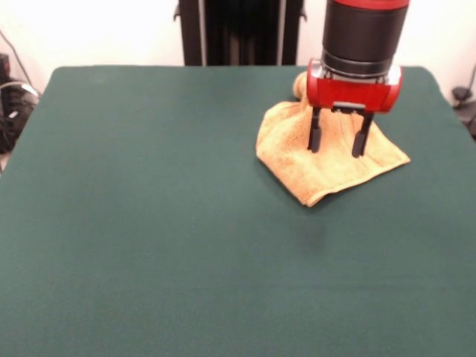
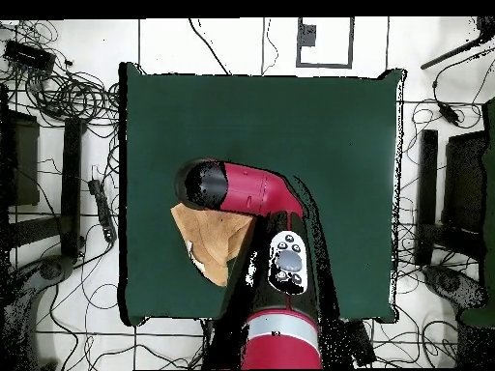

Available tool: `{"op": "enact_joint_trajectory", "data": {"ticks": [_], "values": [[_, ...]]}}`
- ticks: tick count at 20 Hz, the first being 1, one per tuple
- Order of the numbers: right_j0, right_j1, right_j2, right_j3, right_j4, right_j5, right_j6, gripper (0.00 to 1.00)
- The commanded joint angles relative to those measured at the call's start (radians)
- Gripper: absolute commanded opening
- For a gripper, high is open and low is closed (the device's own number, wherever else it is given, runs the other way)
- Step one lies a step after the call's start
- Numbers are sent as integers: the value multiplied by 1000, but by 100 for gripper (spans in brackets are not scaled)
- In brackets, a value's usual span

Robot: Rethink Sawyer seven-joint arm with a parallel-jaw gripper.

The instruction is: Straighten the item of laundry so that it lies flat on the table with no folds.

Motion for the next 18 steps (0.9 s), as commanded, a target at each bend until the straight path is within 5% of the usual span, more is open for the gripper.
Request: {"op": "enact_joint_trajectory", "data": {"ticks": [1,18], "values": [[14,35,140,-1,-25,19,48,100],[-29,104,151,-101,-56,37,-5,100]]}}
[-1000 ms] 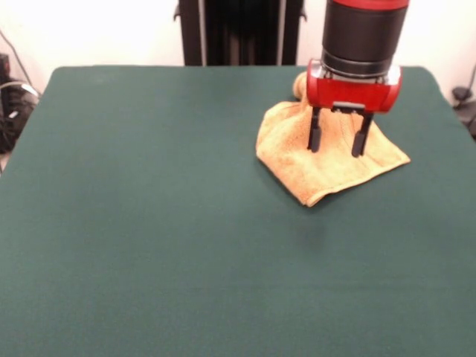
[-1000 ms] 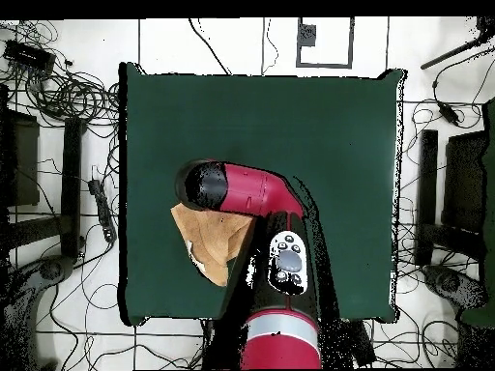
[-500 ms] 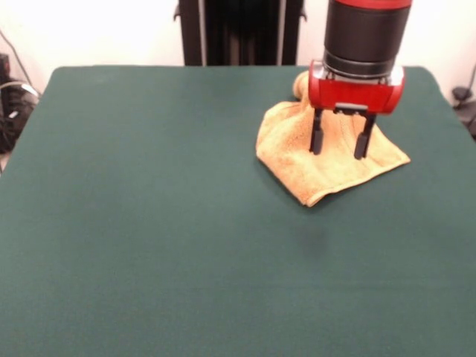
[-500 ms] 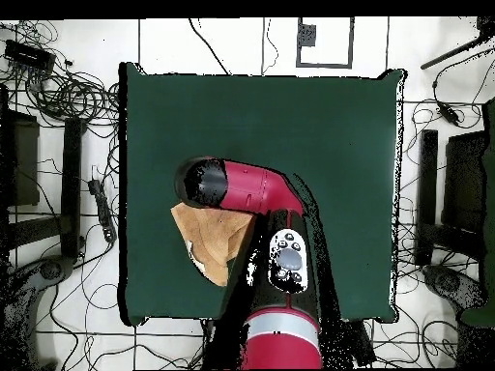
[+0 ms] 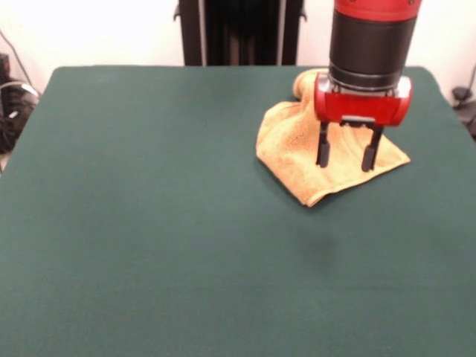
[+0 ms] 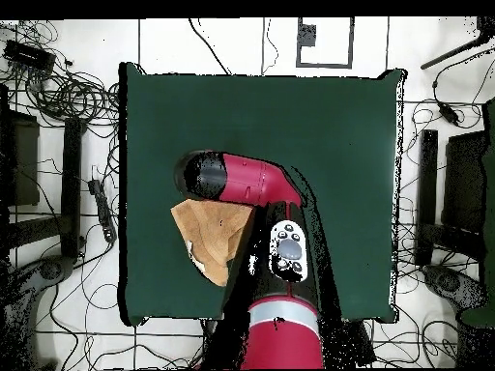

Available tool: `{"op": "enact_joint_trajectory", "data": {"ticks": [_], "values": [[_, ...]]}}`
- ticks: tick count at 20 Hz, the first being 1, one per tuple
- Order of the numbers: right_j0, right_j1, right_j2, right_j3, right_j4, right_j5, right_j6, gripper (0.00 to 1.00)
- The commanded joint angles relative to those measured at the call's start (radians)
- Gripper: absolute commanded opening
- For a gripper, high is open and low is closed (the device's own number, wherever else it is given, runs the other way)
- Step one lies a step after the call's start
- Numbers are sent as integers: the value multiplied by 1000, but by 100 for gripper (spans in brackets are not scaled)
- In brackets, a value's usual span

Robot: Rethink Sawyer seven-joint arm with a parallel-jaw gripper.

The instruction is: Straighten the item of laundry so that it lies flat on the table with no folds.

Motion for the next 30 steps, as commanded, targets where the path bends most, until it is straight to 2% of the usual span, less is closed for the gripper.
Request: {"op": "enact_joint_trajectory", "data": {"ticks": [1,8,11,20,30], "values": [[-14,77,118,-56,-56,44,-5,100],[3,74,93,-102,-73,113,-18,100],[-10,41,94,-68,-86,127,-31,100],[-22,10,109,-53,-116,168,-25,100],[-103,-50,130,17,-164,159,-102,100]]}}
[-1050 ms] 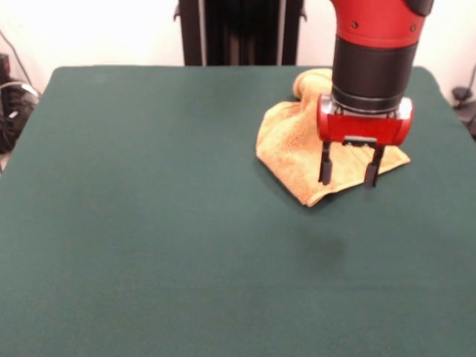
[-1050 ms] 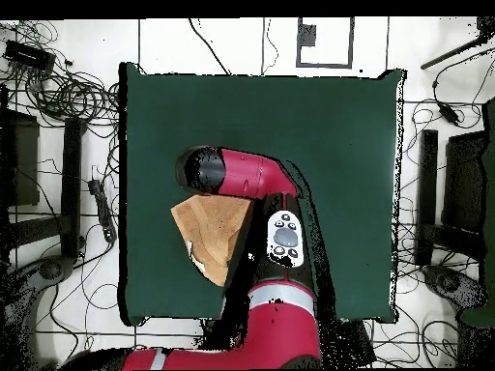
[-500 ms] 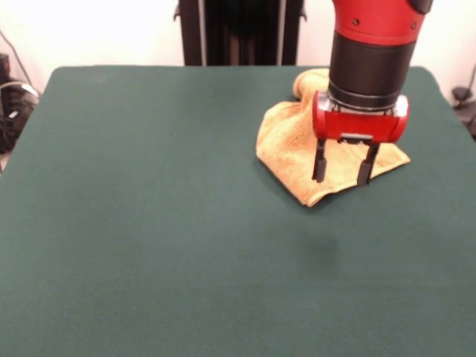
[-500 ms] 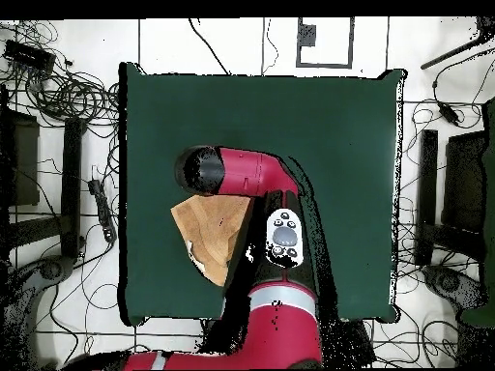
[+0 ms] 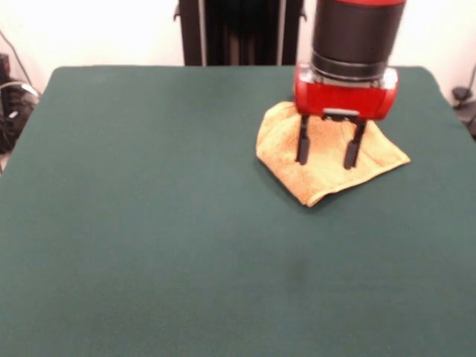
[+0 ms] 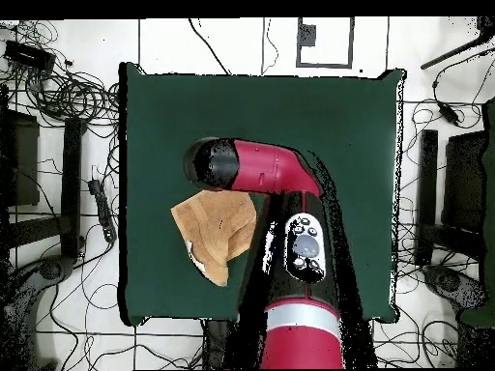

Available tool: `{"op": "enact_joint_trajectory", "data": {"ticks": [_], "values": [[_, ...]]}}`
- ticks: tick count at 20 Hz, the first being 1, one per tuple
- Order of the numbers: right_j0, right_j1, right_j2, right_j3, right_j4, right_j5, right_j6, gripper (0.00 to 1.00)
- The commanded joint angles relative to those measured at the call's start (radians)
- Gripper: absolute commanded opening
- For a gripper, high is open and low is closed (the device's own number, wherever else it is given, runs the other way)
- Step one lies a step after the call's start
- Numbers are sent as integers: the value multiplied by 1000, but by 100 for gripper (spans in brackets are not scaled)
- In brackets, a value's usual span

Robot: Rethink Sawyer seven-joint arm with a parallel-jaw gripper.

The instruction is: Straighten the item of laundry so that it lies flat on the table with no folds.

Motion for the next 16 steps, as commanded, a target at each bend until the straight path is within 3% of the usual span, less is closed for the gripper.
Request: {"op": "enact_joint_trajectory", "data": {"ticks": [1,16], "values": [[-60,-14,121,89,-77,76,-108,100],[-90,-15,170,138,-148,26,-46,100]]}}
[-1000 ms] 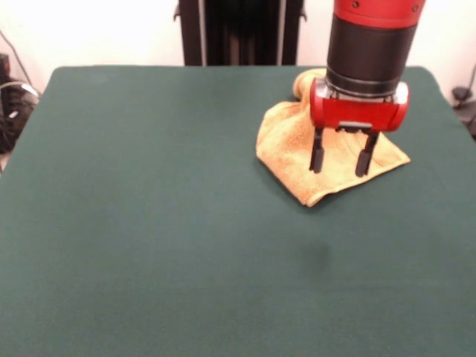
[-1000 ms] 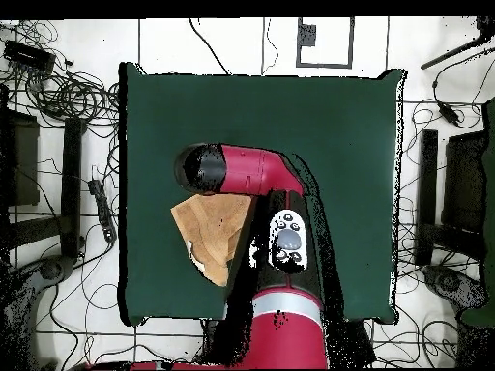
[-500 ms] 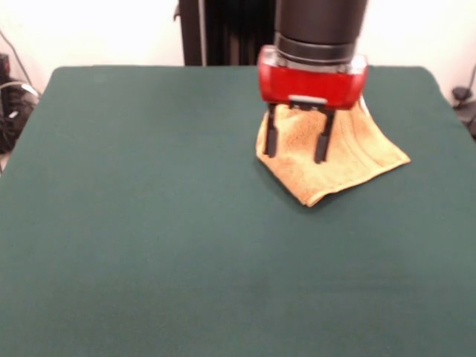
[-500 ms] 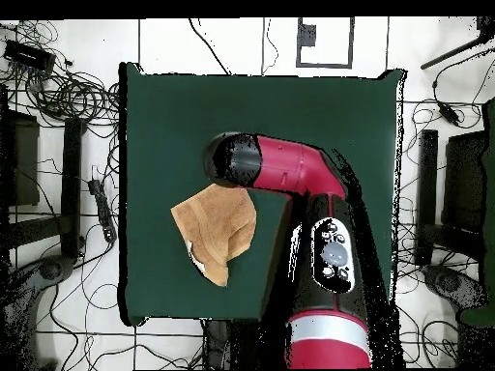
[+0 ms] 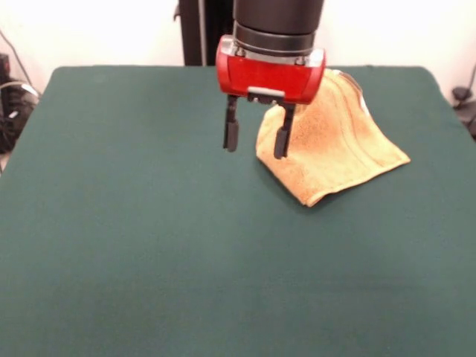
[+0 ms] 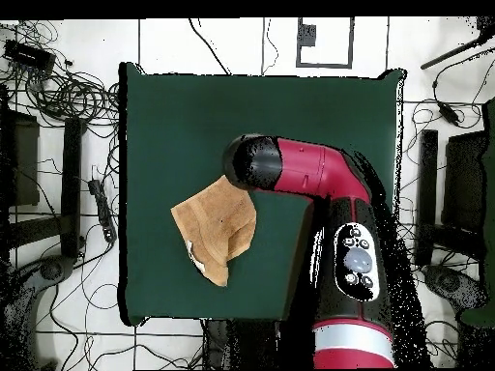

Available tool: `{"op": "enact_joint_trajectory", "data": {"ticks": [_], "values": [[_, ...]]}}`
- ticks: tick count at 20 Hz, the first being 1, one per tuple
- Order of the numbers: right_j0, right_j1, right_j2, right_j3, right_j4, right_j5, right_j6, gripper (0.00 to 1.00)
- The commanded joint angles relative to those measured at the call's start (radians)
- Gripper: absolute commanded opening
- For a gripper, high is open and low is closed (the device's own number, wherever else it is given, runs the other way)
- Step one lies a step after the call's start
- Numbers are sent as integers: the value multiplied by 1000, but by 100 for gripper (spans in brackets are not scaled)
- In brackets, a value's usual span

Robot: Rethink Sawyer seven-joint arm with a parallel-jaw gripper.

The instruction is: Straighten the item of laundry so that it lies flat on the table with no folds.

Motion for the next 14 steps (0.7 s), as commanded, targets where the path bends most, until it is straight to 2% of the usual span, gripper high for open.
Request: {"op": "enact_joint_trajectory", "data": {"ticks": [1,14], "values": [[11,38,152,143,-44,22,-42,100],[1,36,179,160,-64,16,-7,100]]}}
